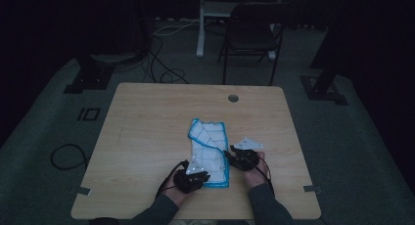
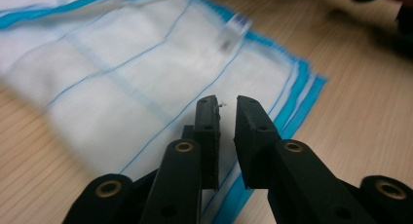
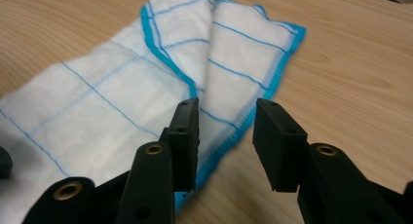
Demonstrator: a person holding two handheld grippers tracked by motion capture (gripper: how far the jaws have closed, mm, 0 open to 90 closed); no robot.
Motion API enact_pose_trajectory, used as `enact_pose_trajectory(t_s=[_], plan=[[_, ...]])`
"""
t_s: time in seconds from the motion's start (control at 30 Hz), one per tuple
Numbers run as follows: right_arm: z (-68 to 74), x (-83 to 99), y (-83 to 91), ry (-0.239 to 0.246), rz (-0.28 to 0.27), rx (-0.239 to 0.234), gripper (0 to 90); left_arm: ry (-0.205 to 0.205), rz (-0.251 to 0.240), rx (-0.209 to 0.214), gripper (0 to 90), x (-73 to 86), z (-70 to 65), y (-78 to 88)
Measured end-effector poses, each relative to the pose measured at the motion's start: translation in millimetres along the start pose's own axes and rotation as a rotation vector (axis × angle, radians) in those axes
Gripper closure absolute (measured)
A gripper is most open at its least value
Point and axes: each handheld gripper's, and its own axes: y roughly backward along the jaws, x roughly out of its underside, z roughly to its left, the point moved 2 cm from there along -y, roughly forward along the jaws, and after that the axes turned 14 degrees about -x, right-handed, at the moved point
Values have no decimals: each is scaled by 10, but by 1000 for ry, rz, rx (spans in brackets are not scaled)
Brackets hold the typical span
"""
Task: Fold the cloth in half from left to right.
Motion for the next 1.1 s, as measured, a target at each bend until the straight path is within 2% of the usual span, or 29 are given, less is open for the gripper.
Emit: enact_pose_trajectory(t_s=[0.2,0.6,0.7,0.93,1.03,1.1], plan=[[77,-154,-158,30,-10,-24,635,13,5,-6,798,134,110,68],[215,-507,-614,108,12,-77,640,43,-19,3,799,197,119,65],[221,-573,-732,120,30,-81,635,58,-25,8,799,202,122,63],[274,-669,-1007,153,88,-84,647,53,-20,4,799,204,117,67],[261,-685,-1128,146,116,-82,614,51,-22,2,799,206,114,69],[240,-694,-1187,144,135,-68,637,50,-21,4,799,208,114,71]])
